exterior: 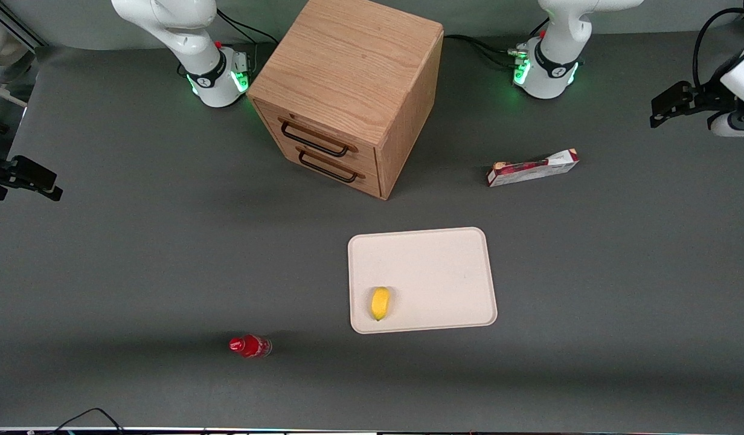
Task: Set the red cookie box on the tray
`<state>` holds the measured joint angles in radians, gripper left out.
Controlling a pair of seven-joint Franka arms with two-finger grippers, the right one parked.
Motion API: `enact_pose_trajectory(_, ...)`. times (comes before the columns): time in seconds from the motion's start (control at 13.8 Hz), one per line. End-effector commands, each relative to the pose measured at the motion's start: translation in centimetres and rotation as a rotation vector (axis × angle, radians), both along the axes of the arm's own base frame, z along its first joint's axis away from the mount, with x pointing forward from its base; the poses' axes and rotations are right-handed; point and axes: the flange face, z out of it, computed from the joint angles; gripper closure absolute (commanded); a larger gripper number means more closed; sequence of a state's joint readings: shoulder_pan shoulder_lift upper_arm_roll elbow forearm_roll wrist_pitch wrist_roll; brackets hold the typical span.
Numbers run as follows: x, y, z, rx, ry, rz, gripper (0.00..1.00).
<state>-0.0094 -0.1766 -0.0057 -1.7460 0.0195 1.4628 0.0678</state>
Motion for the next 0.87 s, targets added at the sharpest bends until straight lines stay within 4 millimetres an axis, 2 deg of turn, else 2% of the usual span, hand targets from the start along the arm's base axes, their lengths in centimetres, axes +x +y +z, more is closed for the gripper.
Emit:
enact_pose_trajectory(0.0, 0.3, 0.2, 0.9, 0.019, 0.026, -0.025, 0.00)
enact_pose_trajectory(0.14, 0.2, 0.2, 0.8, 0.022, 0.031, -0.013, 0.00)
enact_pose_trajectory(0.29, -0.5, 0.3, -0.3, 0.028, 0.114, 0.033, 0.00)
enact_pose_trajectory(0.36, -1.1, 0.3, -1.2, 0.052, 0.163, 0.153, 0.00)
enact_pose_trajectory(0.43, -1.7, 0.2, -2.6, 0.089, 0.214, 0.303, 0.00)
enact_pose_trajectory(0.65, -2.7, -1.3, -6.4, 0.166, 0.307, 0.589, 0.00)
enact_pose_trajectory(0.8, -3.4, -1.7, -10.8, 0.208, 0.354, 0.771, 0.00)
